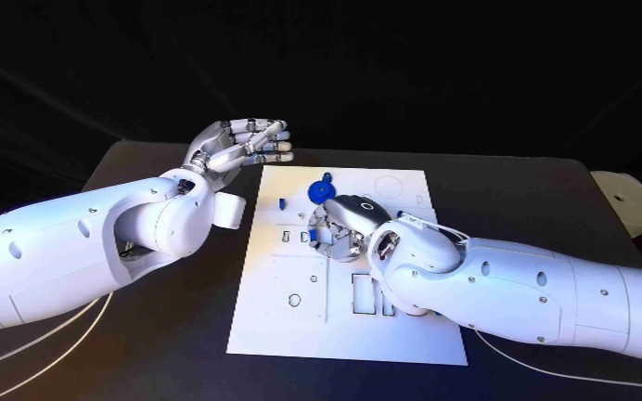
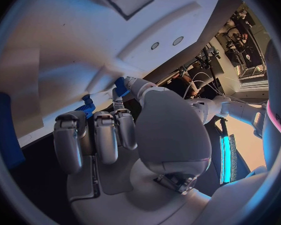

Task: Assemble the parts on the task board

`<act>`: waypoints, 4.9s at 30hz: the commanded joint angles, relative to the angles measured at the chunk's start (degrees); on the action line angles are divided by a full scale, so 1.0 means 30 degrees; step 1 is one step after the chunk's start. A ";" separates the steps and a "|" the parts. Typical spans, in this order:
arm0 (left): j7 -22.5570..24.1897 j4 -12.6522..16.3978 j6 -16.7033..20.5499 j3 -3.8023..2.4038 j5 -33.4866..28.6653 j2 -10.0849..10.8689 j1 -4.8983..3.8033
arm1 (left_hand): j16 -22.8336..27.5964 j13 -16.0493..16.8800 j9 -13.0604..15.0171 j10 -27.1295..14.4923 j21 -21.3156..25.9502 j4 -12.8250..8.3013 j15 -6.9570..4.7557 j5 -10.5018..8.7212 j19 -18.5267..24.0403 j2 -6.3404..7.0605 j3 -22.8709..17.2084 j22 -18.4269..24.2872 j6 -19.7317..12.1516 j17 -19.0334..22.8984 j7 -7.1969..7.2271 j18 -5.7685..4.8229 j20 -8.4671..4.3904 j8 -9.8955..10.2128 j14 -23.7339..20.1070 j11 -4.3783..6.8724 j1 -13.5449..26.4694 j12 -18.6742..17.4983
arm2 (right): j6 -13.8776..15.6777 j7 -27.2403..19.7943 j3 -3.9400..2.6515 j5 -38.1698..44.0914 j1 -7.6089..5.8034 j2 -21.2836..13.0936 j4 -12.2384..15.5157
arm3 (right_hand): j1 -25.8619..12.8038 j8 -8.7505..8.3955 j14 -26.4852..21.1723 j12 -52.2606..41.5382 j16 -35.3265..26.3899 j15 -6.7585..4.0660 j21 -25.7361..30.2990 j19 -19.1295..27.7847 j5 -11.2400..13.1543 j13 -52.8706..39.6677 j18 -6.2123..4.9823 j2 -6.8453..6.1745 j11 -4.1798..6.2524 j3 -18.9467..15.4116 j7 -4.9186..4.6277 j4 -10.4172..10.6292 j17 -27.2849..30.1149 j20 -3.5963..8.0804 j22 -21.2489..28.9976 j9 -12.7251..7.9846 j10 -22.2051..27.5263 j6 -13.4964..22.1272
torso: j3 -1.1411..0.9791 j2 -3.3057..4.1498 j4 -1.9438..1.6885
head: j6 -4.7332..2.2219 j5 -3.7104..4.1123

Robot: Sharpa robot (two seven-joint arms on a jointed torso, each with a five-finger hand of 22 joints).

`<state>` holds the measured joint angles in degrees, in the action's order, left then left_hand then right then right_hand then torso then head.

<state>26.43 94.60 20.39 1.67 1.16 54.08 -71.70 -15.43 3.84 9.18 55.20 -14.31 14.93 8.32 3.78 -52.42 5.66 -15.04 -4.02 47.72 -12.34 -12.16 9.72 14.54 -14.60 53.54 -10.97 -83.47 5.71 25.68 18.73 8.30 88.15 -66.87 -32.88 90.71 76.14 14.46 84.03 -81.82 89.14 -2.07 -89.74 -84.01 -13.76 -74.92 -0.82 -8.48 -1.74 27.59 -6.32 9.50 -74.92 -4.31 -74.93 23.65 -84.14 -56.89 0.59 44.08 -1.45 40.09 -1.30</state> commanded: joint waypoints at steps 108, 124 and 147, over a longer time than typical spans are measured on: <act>-1.1209 -0.1940 -0.5575 -0.0010 1.1862 -0.0917 -0.0525 | -1.4191 0.4735 0.2132 0.5293 -0.7580 0.0479 -0.2943 -0.0060 -0.6938 0.1020 -0.1433 -0.3960 0.1683 -1.3966 0.1290 0.0125 -0.3397 -0.1716 0.8811 0.2434 0.3196 0.5339 | 0.3391 -0.6319 -0.0397 -1.0395 -0.2358 -0.6689 0.2741 | 0.0511 -0.0039 0.1616 0.2930 -0.0314 0.0780 -0.0087 -0.1998 0.0119 -0.0192 0.0274 -0.0499 -0.0911 -0.3650 -0.1006 0.2306 -0.3476 -0.0677 -0.5023 -0.0719 0.2450 0.2520 | -0.0290 -0.0973 0.0242 | 0.0349 -0.0428; -1.7341 -0.3390 -0.9537 0.0110 1.7441 -0.3336 -0.1250 | -2.3289 1.0868 0.5309 0.2612 -1.8997 0.0622 -0.3532 -0.0087 -0.9057 0.0227 0.0060 -1.7115 0.0234 -2.3855 0.1965 -0.1246 -0.3887 -0.6317 1.1536 0.3088 0.5747 1.3512 | 0.3240 -0.5911 -0.0355 -1.1227 -0.2466 -0.7529 0.2638 | 0.0459 0.0104 0.1600 0.2927 -0.0349 0.0741 -0.0087 -0.1998 -0.0643 -0.0153 0.0274 -0.0583 -0.0872 -0.3551 -0.0973 0.2252 -0.3407 -0.0632 -0.5023 -0.0715 0.2455 0.2524 | -0.0563 -0.1324 0.0302 | 0.0696 -0.0628; -1.9016 -0.5886 -1.2748 0.0794 1.9228 -0.6191 -0.1961 | -2.4541 1.4454 0.6790 0.3569 -2.1360 0.0622 -0.3719 -0.0024 -1.0042 -0.0620 0.1711 -2.0818 -0.0078 -2.5468 0.2316 -0.1802 -0.4073 -0.8145 1.2019 0.3331 0.6704 1.7202 | 0.3819 -0.6021 -0.0351 -1.2022 -0.2536 -0.7460 0.1974 | 0.0280 0.0220 0.1386 0.4080 -0.0710 0.0710 0.0784 -0.1489 -0.0723 0.0857 0.0026 -0.0719 -0.0854 -0.3502 -0.0958 0.2276 -0.2633 -0.0599 -0.4442 -0.0726 0.3352 0.2662 | -0.0517 -0.1265 0.0322 | 0.1072 -0.0728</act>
<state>-29.61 77.18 -14.82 4.01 57.65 35.87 -77.51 -88.75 47.16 29.50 65.46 -78.00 16.91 -2.56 3.78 -82.01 4.09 -10.19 -66.43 47.61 -74.94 -5.52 4.79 2.36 -38.86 84.05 -0.94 -63.47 57.03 36.85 1.17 7.25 52.51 -74.46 -55.32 96.67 77.30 15.06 83.92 -69.54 87.02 0.50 -87.24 -84.01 -15.65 -72.29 -0.82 -10.50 -4.30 16.78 -9.36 16.36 -74.95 -6.35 -74.95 21.43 -74.19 -48.99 -1.05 40.22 -0.59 43.23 -3.45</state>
